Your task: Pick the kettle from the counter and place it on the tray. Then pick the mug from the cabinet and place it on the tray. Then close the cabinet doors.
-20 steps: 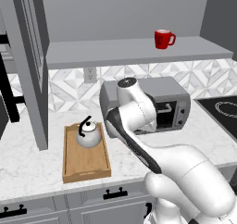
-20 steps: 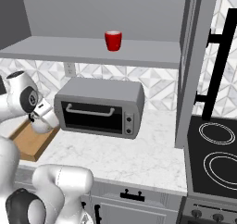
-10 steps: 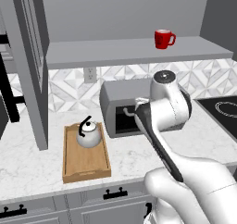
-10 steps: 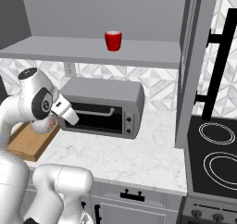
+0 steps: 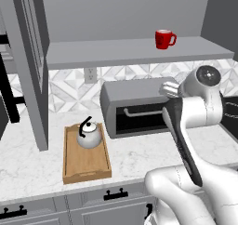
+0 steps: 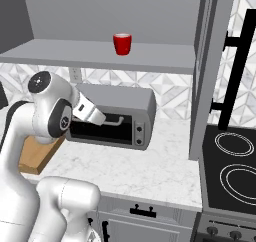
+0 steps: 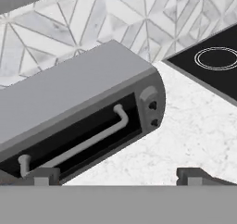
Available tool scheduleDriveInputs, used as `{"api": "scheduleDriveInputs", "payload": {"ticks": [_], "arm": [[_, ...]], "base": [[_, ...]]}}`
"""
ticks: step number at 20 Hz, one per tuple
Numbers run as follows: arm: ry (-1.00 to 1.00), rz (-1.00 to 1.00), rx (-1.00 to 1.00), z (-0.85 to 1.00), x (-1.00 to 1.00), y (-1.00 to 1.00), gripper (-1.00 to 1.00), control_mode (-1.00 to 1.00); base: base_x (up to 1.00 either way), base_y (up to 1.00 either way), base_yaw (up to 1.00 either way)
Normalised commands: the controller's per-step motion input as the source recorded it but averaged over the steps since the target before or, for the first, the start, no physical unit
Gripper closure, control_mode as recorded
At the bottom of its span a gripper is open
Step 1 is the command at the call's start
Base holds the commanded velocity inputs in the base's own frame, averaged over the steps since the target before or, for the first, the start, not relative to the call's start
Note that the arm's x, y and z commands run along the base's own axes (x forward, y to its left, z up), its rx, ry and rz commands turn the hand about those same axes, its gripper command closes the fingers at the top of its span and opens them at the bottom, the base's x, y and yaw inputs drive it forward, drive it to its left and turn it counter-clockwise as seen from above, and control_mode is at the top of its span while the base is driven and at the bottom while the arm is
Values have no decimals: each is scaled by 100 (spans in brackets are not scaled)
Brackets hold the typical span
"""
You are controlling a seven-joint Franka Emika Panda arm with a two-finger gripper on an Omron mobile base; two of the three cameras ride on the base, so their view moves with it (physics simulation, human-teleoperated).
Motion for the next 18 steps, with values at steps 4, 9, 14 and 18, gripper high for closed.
{"api": "scheduleDriveInputs", "payload": {"ticks": [4, 9, 14, 18], "arm": [[-34, 3, 0, 88, -5, -43, -100, -100], [-29, 1, 0, 74, -7, -10, -100, -100], [-6, 0, 0, 18, -6, 0, -100, -100], [-2, 0, 0, 5, -1, -1, -100, -100]], "base": [[0, 0, 0], [0, 0, 0], [0, 0, 0], [0, 0, 0]]}}
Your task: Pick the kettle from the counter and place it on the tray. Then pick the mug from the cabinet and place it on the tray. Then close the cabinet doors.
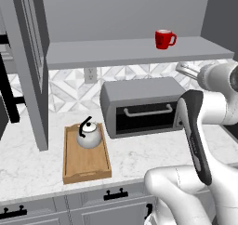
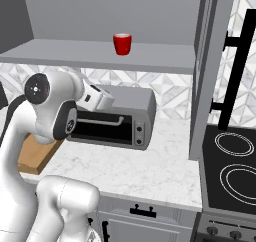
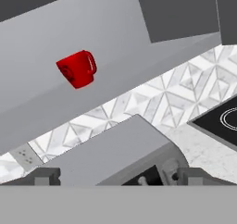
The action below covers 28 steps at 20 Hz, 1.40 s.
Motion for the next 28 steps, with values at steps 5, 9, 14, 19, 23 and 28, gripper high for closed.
{"api": "scheduleDriveInputs", "payload": {"ticks": [5, 9, 14, 19, 23, 28], "arm": [[-19, -2, 0, 50, -3, -9, -100, -100], [-14, 0, -2, 48, 0, -7, -100, -100], [-4, 1, -1, 14, 14, 0, -100, -100], [-2, 9, -7, 6, 38, 0, -100, -100], [-6, 0, -26, 11, 22, 9, -100, -100], [-2, 0, -30, 11, 11, 3, -100, -100]], "base": [[0, 0, 0], [0, 0, 0], [0, 0, 0], [0, 0, 0], [0, 0, 0], [0, 0, 0]]}}
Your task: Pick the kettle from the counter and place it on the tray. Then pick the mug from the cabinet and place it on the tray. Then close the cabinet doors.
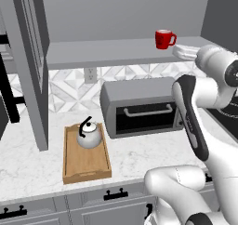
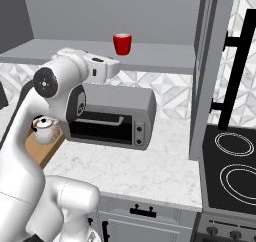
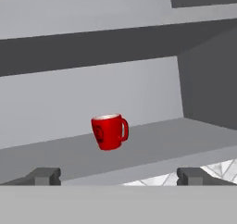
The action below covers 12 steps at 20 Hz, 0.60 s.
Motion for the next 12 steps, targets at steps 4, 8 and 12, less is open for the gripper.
{"api": "scheduleDriveInputs", "payload": {"ticks": [4, 8, 12], "arm": [[0, 0, -10, -3, 10, 4, -100, -100], [0, -1, 0, 0, 18, 0, -100, -100], [0, 0, 0, 0, 30, 0, -100, -100]], "base": [[0, 0, 0], [0, 0, 0], [0, 0, 0]]}}
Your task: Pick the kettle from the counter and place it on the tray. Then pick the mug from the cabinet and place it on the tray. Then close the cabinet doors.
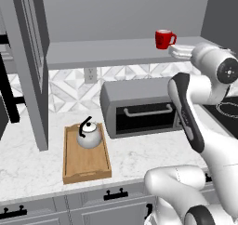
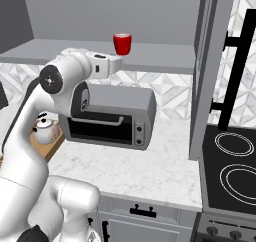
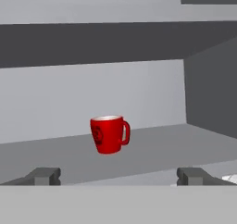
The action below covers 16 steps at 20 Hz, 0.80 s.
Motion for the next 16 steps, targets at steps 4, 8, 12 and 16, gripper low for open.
{"api": "scheduleDriveInputs", "payload": {"ticks": [4, 8, 12, 16], "arm": [[0, 0, 0, 0, 38, 0, -100, -100], [0, 0, -3, 0, 50, 0, -100, -100], [0, 0, -3, 0, 45, 0, -100, -100], [0, 0, 0, 0, 42, -10, -100, -100]], "base": [[0, 0, 0], [0, 0, 0], [0, 0, 0], [0, 0, 0]]}}
